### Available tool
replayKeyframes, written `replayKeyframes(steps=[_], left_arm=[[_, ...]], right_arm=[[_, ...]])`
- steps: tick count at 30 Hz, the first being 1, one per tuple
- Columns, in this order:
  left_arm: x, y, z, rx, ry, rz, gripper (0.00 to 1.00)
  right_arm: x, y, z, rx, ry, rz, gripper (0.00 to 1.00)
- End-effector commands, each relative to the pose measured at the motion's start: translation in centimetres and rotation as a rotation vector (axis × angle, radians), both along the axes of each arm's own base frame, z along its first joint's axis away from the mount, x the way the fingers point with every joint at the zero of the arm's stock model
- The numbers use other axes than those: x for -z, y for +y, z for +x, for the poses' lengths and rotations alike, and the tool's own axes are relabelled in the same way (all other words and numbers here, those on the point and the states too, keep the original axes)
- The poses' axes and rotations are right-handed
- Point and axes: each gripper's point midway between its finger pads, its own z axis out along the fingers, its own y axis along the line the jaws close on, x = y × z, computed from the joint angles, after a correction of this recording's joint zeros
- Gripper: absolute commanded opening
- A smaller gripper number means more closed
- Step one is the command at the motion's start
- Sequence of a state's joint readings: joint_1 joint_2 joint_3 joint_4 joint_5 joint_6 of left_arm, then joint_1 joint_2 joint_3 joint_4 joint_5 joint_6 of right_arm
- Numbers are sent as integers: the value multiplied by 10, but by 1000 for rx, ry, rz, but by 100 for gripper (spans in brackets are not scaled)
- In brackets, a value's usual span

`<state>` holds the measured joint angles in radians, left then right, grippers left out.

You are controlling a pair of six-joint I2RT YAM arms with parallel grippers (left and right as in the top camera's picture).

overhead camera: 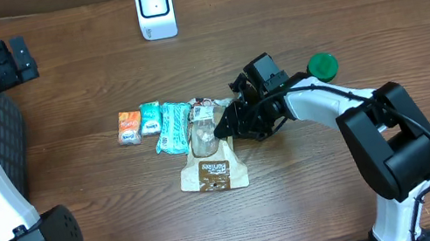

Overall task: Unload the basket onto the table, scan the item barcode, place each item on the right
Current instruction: 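Lift the snack bag and hold it up to the scanner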

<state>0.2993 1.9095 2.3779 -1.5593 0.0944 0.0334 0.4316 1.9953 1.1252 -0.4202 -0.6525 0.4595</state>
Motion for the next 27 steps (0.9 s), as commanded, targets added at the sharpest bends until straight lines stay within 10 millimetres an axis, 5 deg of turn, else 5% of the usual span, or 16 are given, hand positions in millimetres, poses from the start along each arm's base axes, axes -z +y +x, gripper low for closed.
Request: replayKeyframes(steps=[1,11,16,22,27], left_arm=[[-13,-2,-2,16,-36,12,99],[-13,-2,-2,16,-36,12,99],[-13,-2,-2,16,-36,12,99],[-13,-2,-2,16,-36,12,100],[-13,-2,-2,16,-36,12,100]], right_arm=[[35,-11,-20,25,101,-70,44],[30,-4,-16,15,86,-26,4],[8,-3,-6,4,47,15,4],[-52,-9,6,-31,-114,-4,4],[-134,-9,6,-58,-316,74,4]])
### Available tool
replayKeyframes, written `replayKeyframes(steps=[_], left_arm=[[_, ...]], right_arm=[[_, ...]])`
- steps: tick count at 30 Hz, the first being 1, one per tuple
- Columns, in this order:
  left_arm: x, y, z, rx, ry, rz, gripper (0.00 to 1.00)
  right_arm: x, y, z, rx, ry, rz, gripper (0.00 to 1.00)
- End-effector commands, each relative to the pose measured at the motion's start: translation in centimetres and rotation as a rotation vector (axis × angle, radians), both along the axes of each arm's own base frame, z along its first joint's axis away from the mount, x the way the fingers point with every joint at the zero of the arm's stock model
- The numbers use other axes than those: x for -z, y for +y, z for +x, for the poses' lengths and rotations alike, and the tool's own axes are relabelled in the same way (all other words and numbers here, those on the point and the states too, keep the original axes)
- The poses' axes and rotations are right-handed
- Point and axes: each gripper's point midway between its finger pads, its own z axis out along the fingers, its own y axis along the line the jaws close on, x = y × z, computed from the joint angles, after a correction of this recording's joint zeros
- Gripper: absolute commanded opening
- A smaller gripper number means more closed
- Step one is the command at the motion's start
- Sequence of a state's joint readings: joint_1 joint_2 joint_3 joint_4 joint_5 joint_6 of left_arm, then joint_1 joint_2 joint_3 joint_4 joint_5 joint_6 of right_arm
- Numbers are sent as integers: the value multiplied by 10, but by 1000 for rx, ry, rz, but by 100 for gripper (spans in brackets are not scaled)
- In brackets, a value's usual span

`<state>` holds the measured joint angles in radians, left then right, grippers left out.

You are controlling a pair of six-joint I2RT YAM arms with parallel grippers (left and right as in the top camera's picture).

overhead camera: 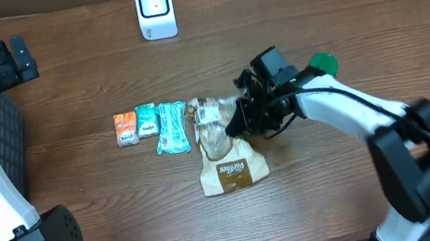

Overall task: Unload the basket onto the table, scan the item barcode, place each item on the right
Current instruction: 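Lift the snack bag and hold it up to the scanner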

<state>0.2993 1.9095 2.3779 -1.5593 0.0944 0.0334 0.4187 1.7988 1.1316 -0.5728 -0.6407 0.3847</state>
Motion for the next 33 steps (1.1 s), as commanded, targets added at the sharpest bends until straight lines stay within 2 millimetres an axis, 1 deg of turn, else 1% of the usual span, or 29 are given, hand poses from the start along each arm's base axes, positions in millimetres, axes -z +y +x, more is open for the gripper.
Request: replayKeyframes(steps=[1,4,8,13,18,21,22,25,28,31,33], left_arm=[[-13,-2,-2,16,-36,12,99],[-13,-2,-2,16,-36,12,100],[-13,-2,-2,16,-36,12,100],[-13,-2,-2,16,-36,12,99],[-13,-2,-2,16,-36,12,99],[-13,-2,-2,16,-36,12,100],[-13,-2,-2,16,-36,13,99],[-13,-2,-2,16,-36,12,99],[-13,-2,-2,17,-36,13,99],[-13,-2,-2,16,-36,12,100],[-13,-2,-2,16,-36,12,99]], right_arm=[[-81,2,12,-22,-235,75,4],[-111,-1,6,-21,-301,103,4],[-137,-5,-1,-19,-357,127,4],[-157,-7,-7,-18,-406,148,4],[-164,-8,-8,-15,-400,146,4],[-174,-11,-8,-5,-393,123,4],[-188,-21,-1,34,-415,50,4],[-203,-31,13,69,-453,-33,4],[-219,-41,37,116,-493,-137,4],[-232,-43,70,141,-548,-232,4],[-235,-42,98,164,-589,-303,4]])
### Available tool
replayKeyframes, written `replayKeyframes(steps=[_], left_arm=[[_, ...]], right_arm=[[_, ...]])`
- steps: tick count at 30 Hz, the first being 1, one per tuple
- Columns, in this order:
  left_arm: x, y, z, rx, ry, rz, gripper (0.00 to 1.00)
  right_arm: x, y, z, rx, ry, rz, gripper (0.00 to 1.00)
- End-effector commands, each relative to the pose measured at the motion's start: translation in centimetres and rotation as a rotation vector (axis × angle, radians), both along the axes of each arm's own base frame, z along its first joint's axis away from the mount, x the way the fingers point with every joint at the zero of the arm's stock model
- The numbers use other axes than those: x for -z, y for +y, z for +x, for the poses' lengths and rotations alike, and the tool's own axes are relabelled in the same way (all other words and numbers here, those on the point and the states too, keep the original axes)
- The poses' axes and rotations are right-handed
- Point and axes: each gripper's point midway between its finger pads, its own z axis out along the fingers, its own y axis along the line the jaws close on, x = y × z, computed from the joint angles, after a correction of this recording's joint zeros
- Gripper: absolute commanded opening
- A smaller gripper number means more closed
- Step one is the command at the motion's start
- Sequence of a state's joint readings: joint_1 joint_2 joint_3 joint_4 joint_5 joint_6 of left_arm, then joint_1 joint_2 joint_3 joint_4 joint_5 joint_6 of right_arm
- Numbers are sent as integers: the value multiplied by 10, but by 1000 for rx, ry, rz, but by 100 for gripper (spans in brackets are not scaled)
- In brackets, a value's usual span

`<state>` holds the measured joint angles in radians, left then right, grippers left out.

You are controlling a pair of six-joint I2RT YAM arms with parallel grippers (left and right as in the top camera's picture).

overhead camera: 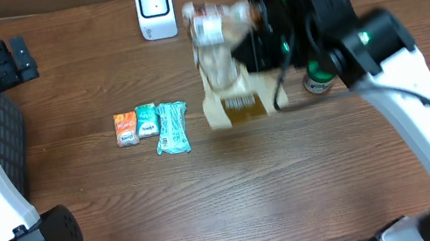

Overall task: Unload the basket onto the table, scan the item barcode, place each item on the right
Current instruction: 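Lift the snack bag and hold it up to the scanner, then carry the snack bag right and release it beside the jar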

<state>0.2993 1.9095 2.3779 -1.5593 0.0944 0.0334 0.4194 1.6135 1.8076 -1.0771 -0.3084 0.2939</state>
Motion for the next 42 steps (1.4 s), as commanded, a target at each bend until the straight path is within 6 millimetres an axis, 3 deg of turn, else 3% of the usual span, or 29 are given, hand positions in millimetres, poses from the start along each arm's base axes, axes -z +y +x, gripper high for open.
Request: replayKeyframes(steps=[1,8,19,25,32,42], left_arm=[[-13,-2,-2,16,-36,12,100],[-13,-2,-2,16,-36,12,99],[-13,-2,-2,16,-36,12,100],[-13,-2,-2,16,-36,12,100],[-13,-2,-2,16,-36,12,99],[-13,-2,-2,16,-36,12,99]], right_arm=[[3,-7,61,91,-116,-183,4],[27,14,152,187,-439,-525,4],[65,49,235,127,-835,-1009,4],[98,58,257,40,-926,-1212,4],[125,71,267,-64,-998,-1354,4],[130,82,262,-107,-1008,-1362,4]])
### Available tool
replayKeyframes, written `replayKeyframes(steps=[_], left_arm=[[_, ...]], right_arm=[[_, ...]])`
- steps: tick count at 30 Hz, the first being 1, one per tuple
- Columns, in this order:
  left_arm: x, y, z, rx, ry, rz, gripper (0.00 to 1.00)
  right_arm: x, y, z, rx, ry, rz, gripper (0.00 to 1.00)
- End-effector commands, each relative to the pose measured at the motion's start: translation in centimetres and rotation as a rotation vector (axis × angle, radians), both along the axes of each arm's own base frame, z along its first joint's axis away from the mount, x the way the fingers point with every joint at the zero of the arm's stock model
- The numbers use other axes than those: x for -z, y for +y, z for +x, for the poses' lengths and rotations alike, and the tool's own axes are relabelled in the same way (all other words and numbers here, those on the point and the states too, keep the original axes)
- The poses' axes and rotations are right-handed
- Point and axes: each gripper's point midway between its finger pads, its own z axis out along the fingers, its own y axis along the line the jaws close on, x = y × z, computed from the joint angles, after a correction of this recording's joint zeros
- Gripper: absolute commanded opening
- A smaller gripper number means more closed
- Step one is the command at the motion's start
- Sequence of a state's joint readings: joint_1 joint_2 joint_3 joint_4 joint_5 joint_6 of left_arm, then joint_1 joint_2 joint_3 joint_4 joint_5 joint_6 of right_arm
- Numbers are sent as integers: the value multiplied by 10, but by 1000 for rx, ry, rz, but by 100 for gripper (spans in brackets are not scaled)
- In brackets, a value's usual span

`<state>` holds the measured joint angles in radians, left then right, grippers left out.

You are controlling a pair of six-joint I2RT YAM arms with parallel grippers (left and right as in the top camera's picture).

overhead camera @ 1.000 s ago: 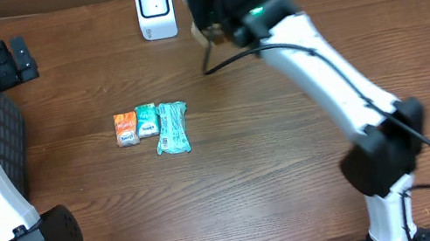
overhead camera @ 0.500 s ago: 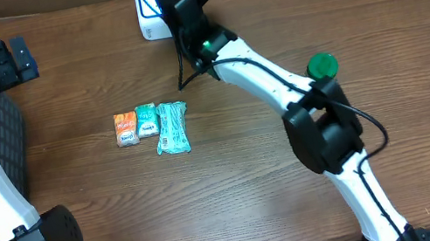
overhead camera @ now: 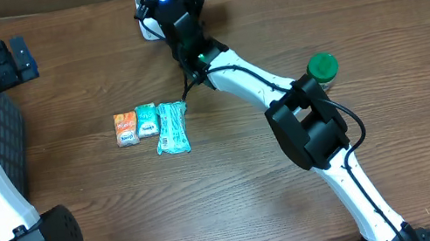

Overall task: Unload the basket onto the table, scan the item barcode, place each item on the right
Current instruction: 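Carry the snack bag right and release it beside the jar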

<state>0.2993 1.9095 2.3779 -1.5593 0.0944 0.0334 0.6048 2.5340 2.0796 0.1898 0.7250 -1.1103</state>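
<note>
My right arm reaches to the table's far edge, where the right gripper hangs just above and beside the white barcode scanner [overhead camera: 146, 19]. Its black head covers most of the scanner. A pale crinkled snack bag sticks out from the gripper to the right, and the gripper is shut on it. The bag's printed face and barcode are hidden. My left gripper [overhead camera: 10, 63] stays at the far left edge, away from everything; its fingers are too dark to read.
Three small packets lie in a row left of centre: an orange one [overhead camera: 126, 128], a small teal one [overhead camera: 147, 120] and a longer teal one [overhead camera: 170, 128]. A green-capped bottle [overhead camera: 322, 68] stands at the right. A black basket [overhead camera: 8, 130] sits at the left edge.
The right gripper and the bag have moved left and farther back, from just right of the scanner to directly over it. The bag now shows only as a crumpled edge.
The right gripper was on the brown-and-white bag lying beside the packets. Then the bag sat slightly to the right on the table. Then it hung in the air near the scanner, and now it is held at the scanner.
</note>
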Motion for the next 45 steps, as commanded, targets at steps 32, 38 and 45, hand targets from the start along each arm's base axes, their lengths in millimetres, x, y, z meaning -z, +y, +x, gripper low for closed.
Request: replayKeyframes(steps=[32,38,45], left_arm=[[-13,-1,-2,15,-36,12,100],[-13,-1,-2,15,-36,12,99],[-13,-1,-2,15,-36,12,100]], right_arm=[[-151,-36,-150,23,479,897,4],[-96,-60,-204,120,960,1042,4],[-14,-119,-219,407,1109,962,4]])
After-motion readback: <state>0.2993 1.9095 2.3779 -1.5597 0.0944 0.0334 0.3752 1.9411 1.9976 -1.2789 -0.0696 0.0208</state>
